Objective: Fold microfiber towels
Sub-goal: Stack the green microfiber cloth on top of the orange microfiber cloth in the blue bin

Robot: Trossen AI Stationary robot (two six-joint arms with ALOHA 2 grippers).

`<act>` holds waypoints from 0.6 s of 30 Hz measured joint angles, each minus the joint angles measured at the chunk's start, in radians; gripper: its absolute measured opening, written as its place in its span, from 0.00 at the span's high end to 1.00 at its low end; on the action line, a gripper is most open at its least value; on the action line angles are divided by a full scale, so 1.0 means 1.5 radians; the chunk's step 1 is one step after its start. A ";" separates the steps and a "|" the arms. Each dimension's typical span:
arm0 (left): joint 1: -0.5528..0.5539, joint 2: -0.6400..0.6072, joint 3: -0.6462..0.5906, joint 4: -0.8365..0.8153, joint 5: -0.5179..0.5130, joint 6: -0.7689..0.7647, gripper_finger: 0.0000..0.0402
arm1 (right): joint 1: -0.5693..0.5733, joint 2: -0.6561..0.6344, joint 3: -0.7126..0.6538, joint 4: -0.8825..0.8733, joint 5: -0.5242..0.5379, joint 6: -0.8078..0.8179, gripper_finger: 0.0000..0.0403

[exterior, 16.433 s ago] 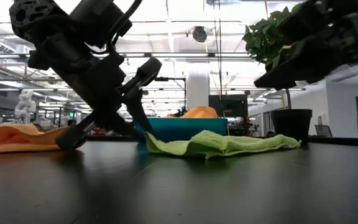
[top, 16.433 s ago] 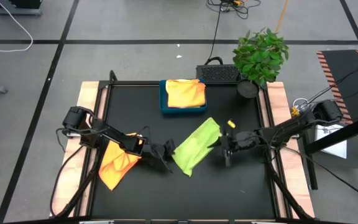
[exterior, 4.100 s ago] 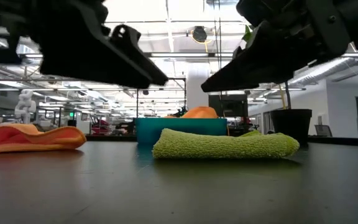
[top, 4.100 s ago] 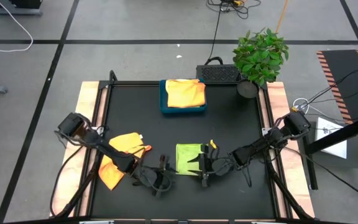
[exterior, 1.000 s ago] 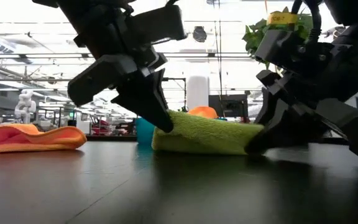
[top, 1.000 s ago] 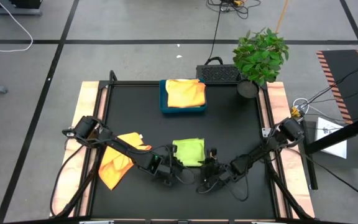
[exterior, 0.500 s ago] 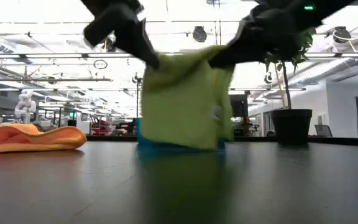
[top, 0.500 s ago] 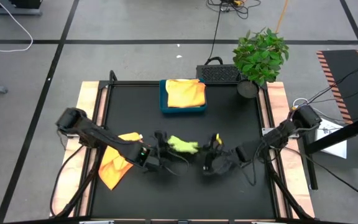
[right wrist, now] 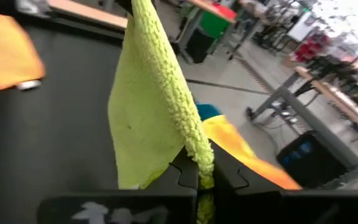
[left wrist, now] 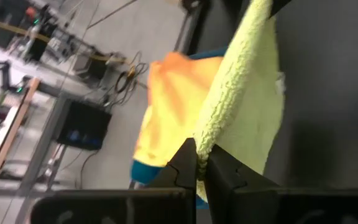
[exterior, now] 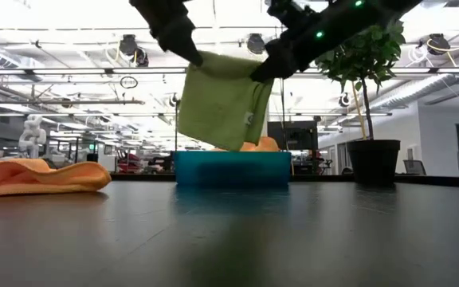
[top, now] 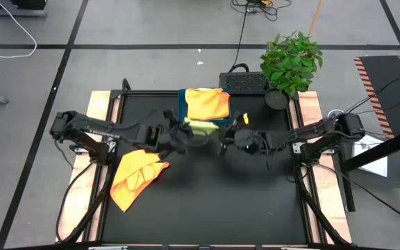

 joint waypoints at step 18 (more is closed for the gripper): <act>0.184 0.000 -0.015 0.148 0.119 0.017 0.97 | -0.156 0.000 0.000 0.039 -0.083 -0.063 1.00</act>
